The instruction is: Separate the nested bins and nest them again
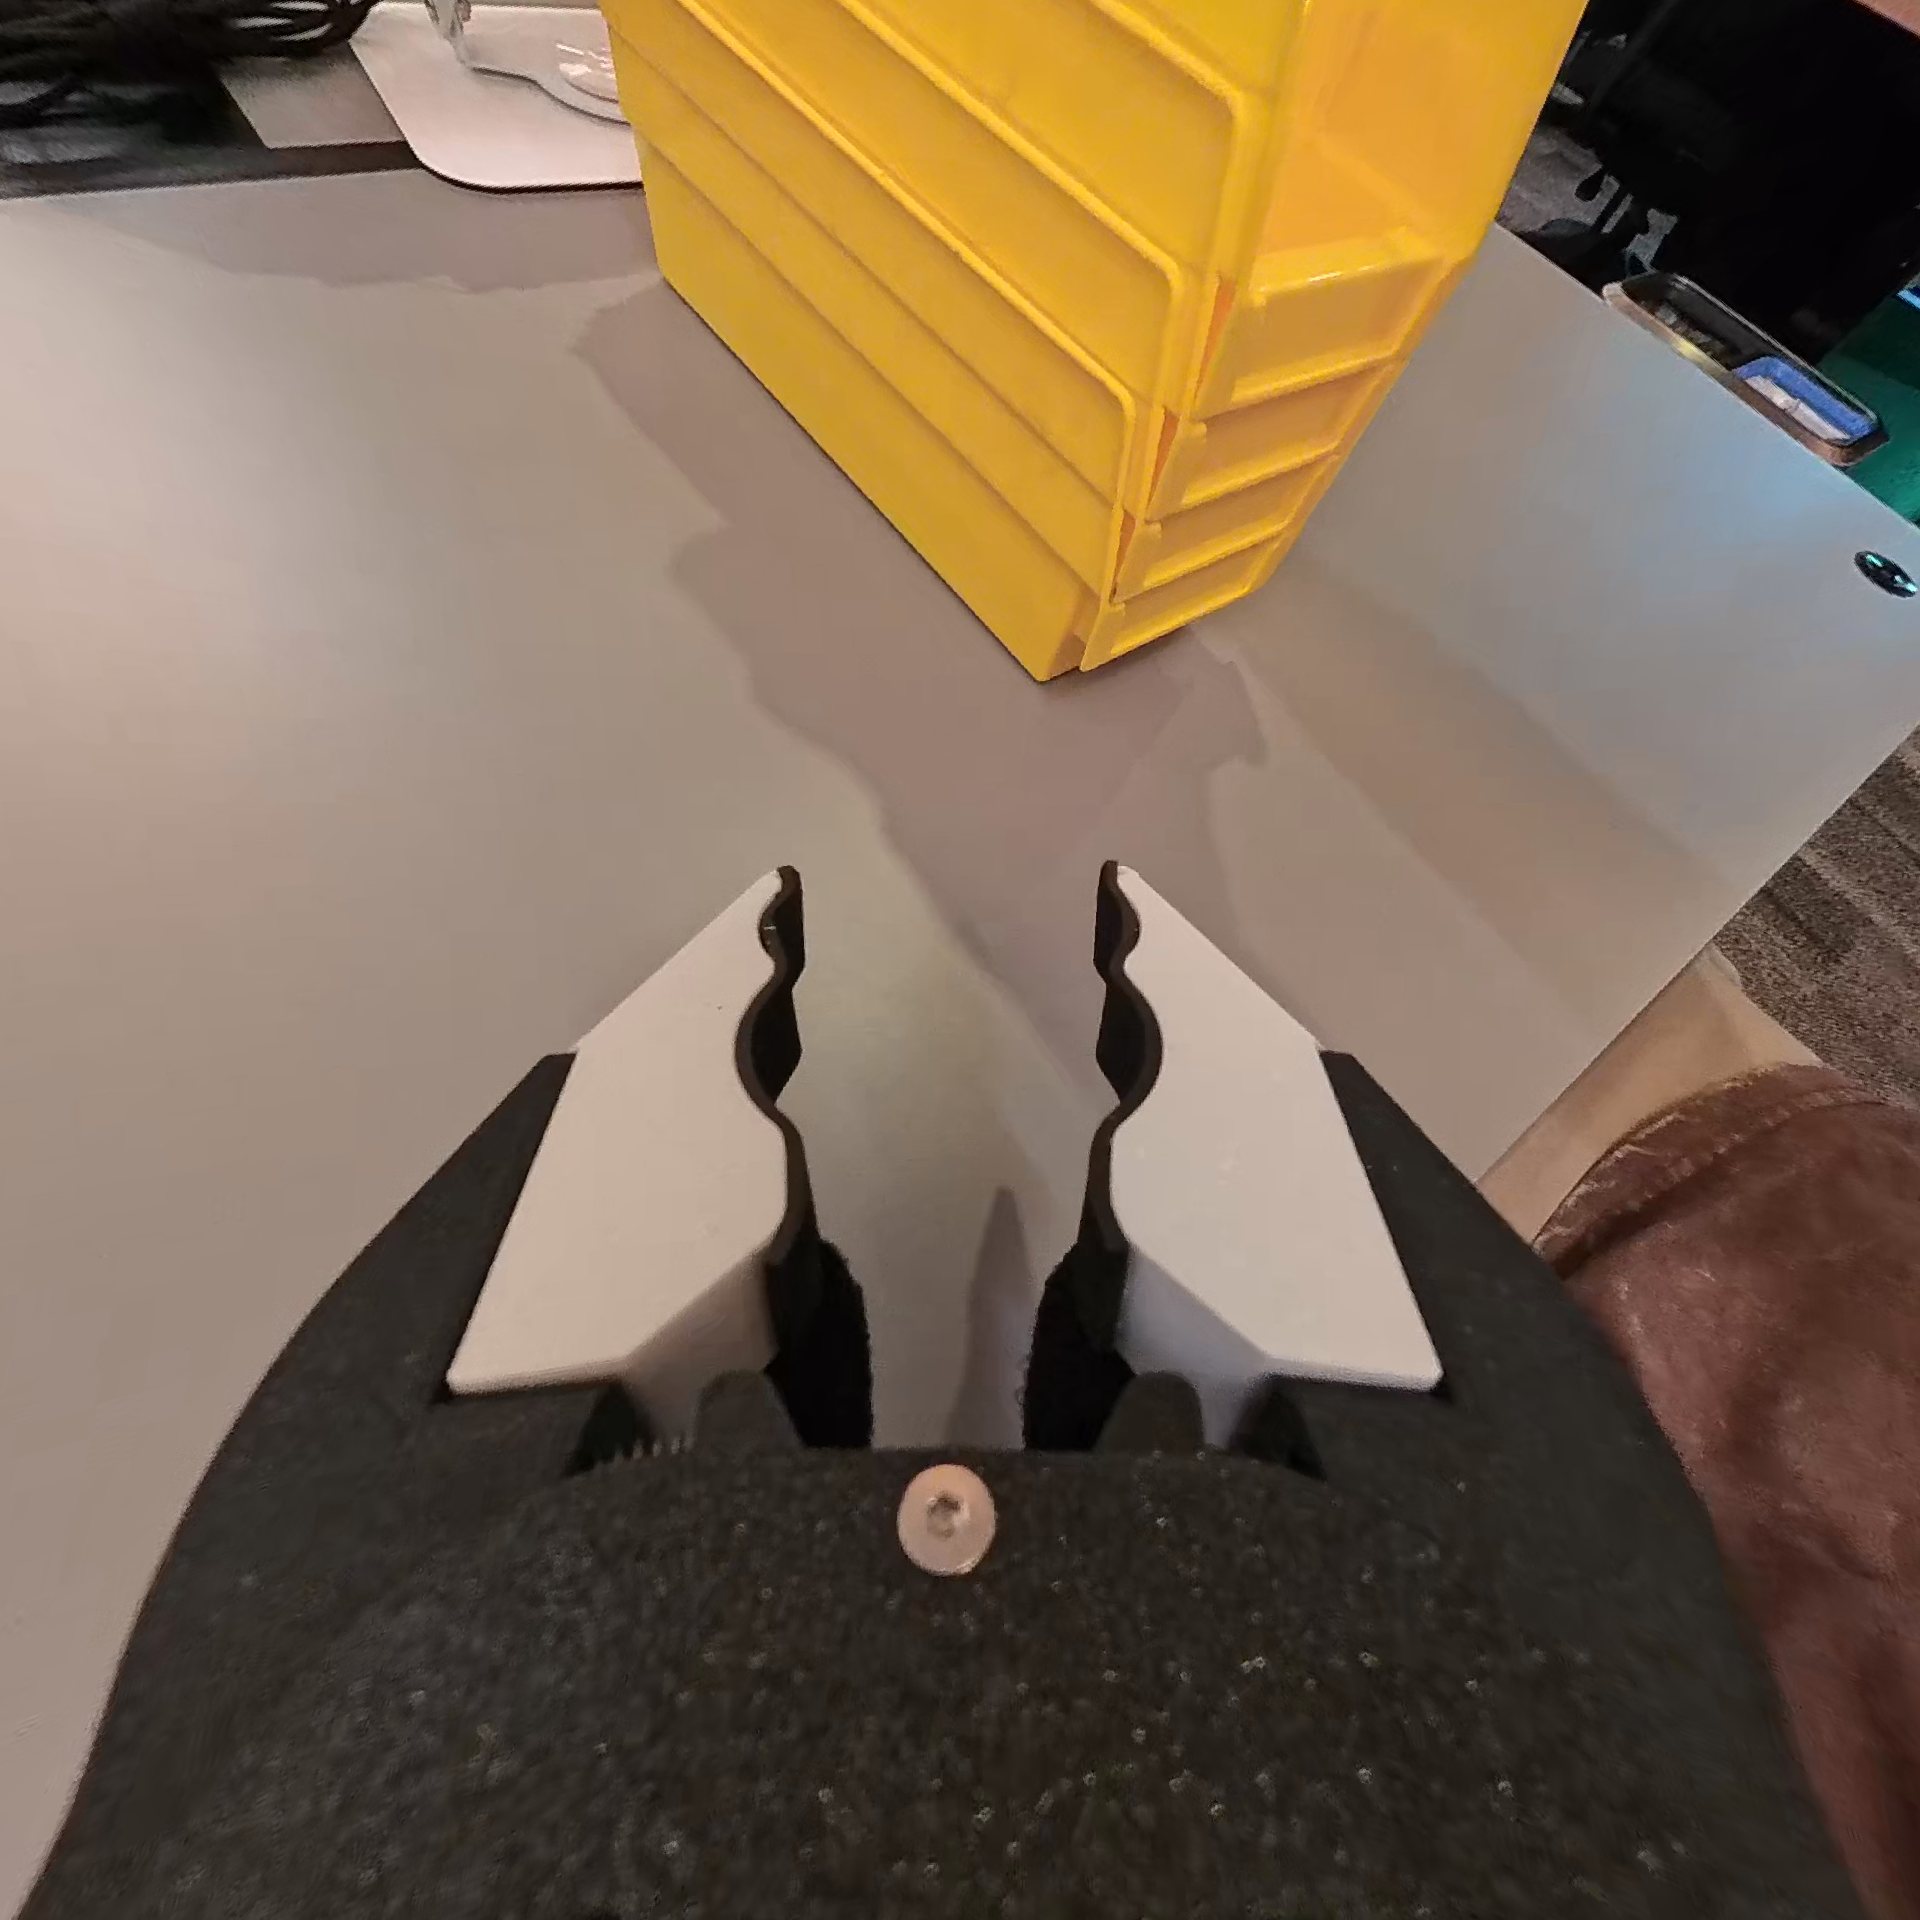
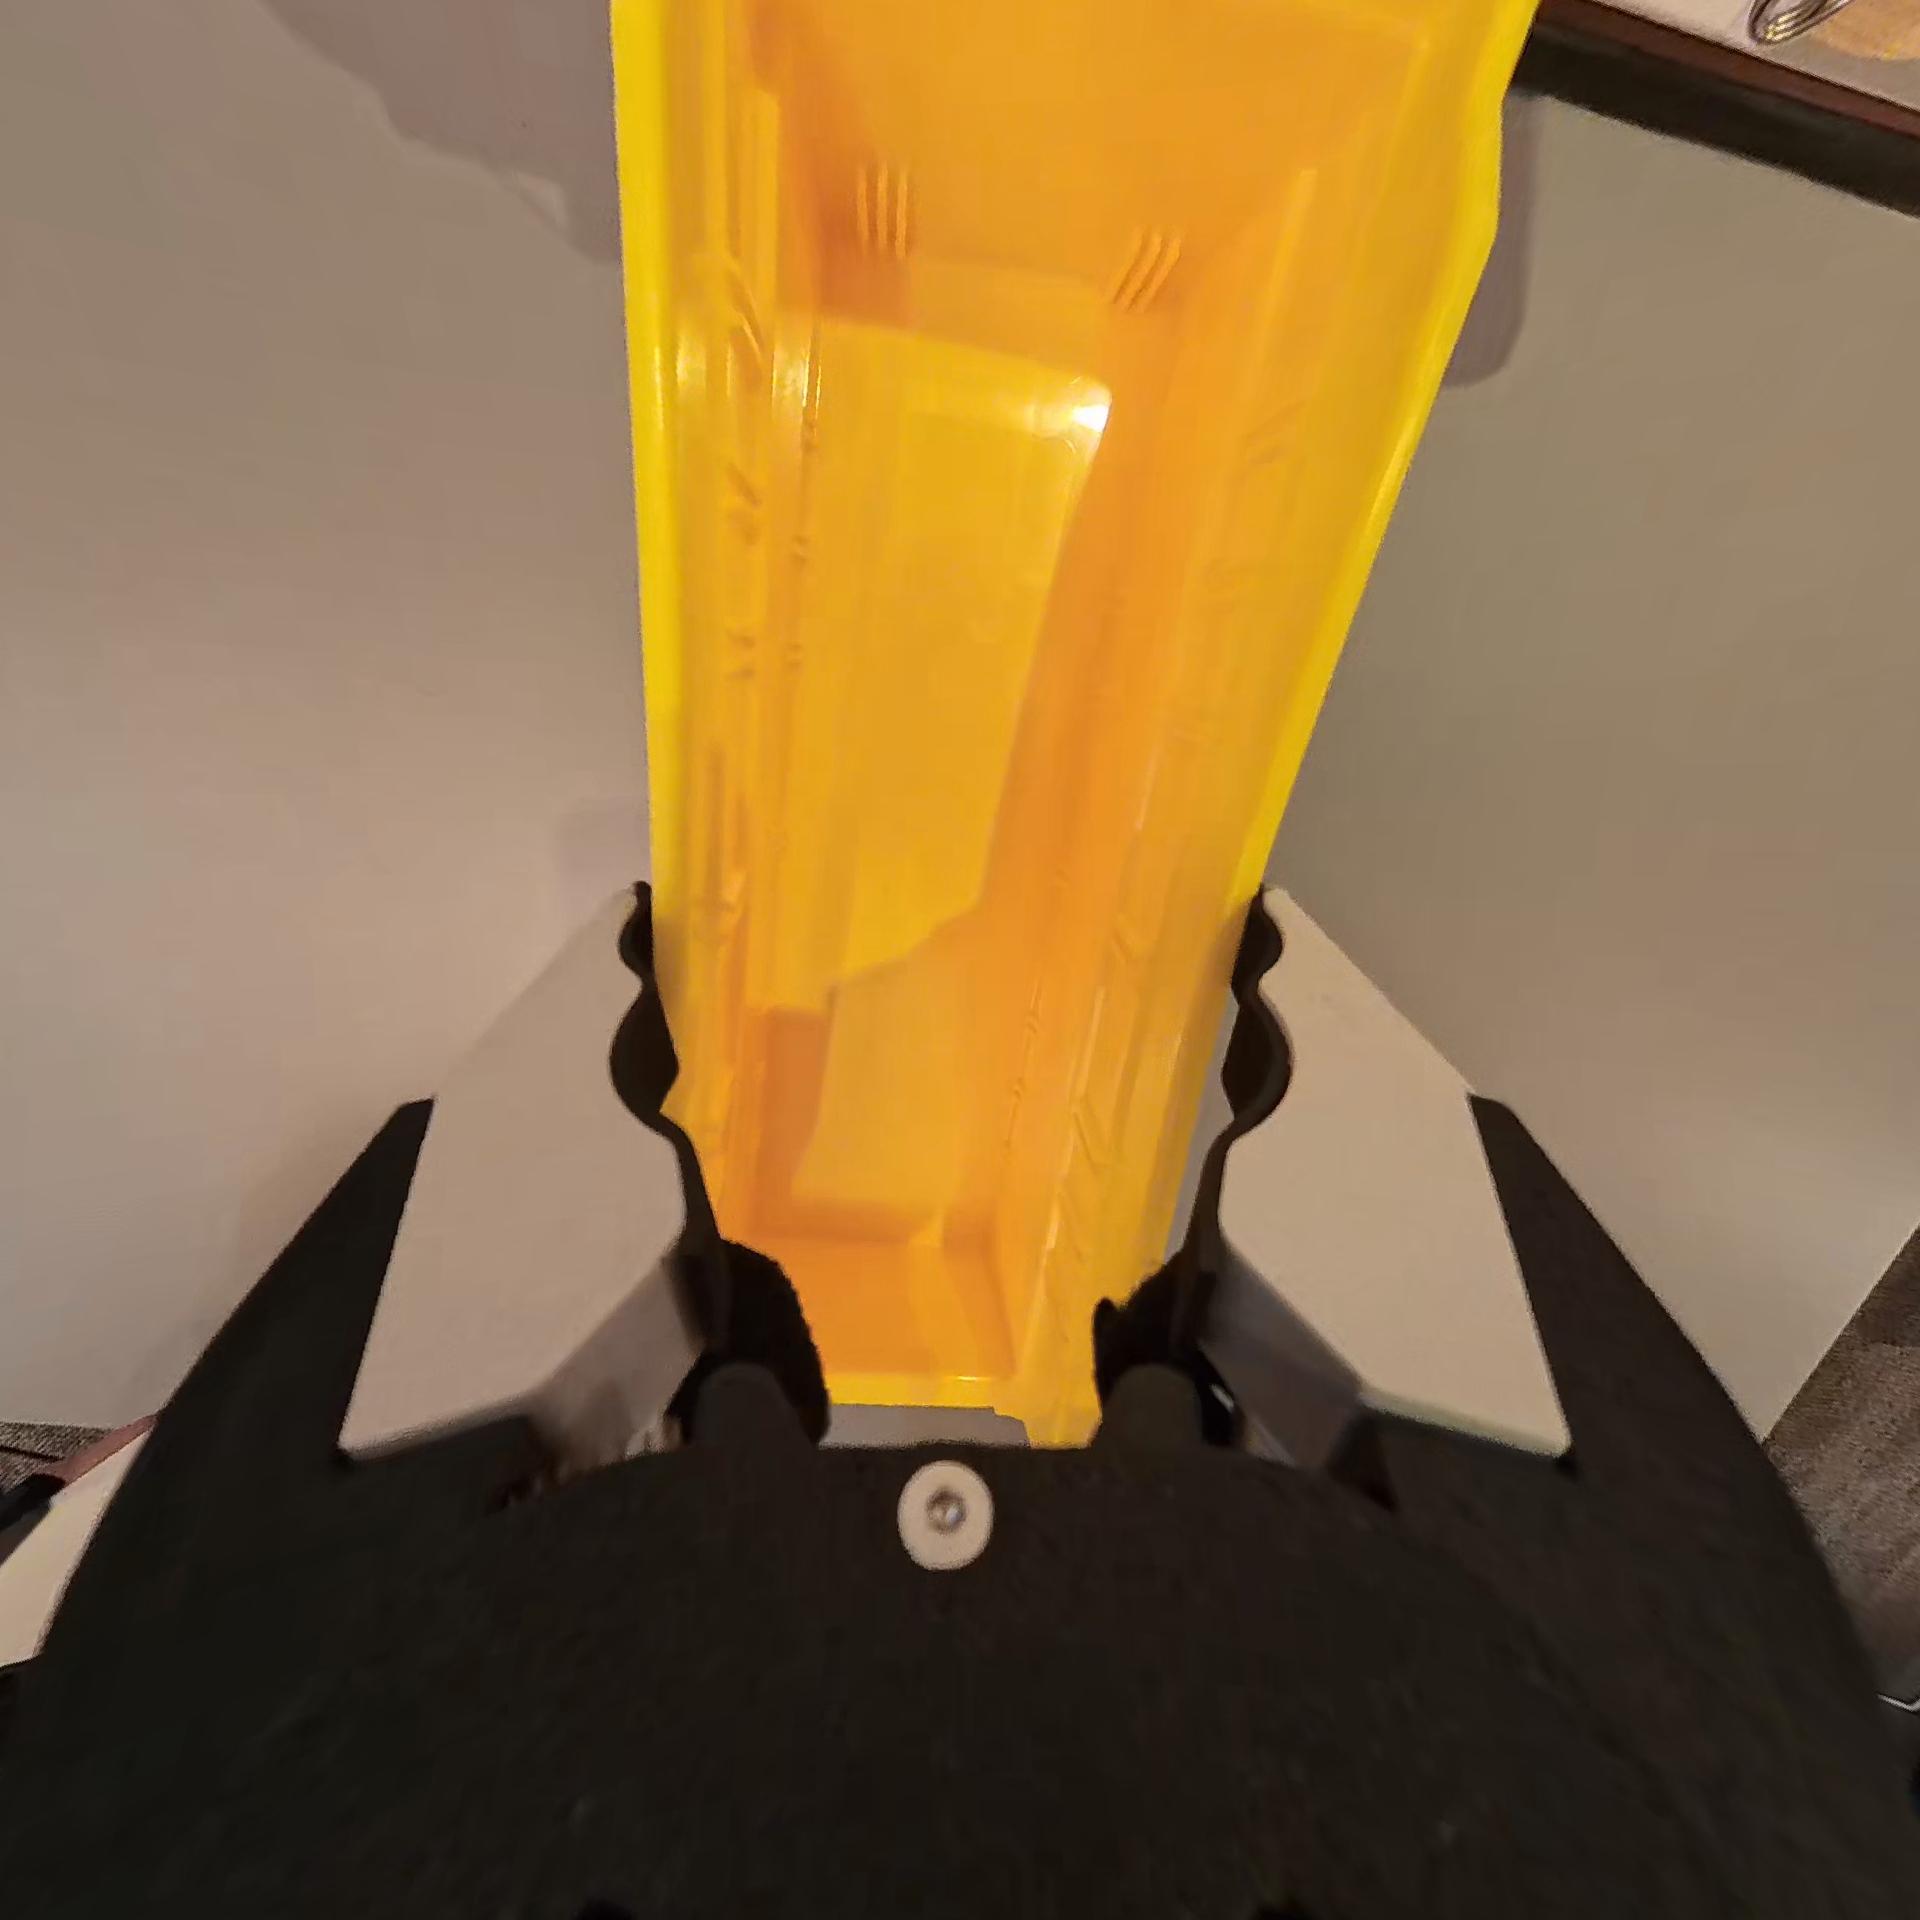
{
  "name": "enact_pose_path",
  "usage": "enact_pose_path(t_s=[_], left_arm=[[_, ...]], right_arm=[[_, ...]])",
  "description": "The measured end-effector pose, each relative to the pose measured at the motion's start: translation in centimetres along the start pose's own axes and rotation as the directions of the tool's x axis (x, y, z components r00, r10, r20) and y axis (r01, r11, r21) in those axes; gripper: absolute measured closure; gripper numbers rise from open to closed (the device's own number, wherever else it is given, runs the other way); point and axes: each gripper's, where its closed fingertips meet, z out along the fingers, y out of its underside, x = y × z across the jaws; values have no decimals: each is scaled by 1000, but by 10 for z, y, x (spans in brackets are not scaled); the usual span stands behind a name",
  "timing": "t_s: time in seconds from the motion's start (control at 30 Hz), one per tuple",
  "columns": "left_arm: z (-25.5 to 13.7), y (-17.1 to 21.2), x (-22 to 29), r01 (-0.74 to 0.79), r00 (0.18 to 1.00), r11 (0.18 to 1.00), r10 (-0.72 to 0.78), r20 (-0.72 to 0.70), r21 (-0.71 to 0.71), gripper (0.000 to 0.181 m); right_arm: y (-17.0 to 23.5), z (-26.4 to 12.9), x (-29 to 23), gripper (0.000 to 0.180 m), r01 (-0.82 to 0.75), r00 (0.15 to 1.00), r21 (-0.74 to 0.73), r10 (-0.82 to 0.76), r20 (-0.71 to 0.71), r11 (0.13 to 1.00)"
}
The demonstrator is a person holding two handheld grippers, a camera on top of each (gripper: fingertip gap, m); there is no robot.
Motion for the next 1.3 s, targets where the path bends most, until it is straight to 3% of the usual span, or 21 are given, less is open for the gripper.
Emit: enact_pose_path(t_s=[0.5, 0.83, 1.13, 1.3], left_arm=[[2, 3, 4, 0, 1000, 1000, 0, -12, -16, 127], [4, 6, 6, -6, 1000, 999, 6, -21, -33, 127], [5, 7, 7, -9, 1000, 999, 8, -25, -42, 127], [5, 7, 8, -12, 1000, 999, 11, -26, -44, 127]], right_arm=[[19, -9, 2, 78, -25, 999, -57, 26, 32, 998], [23, -9, -9, 56, -23, 998, -66, 26, 58, 998], [21, -17, -10, 82, -71, 990, -57, 77, 120, 996], [22, -23, -10, 87, -69, 991, -70, 76, 114, 995]])
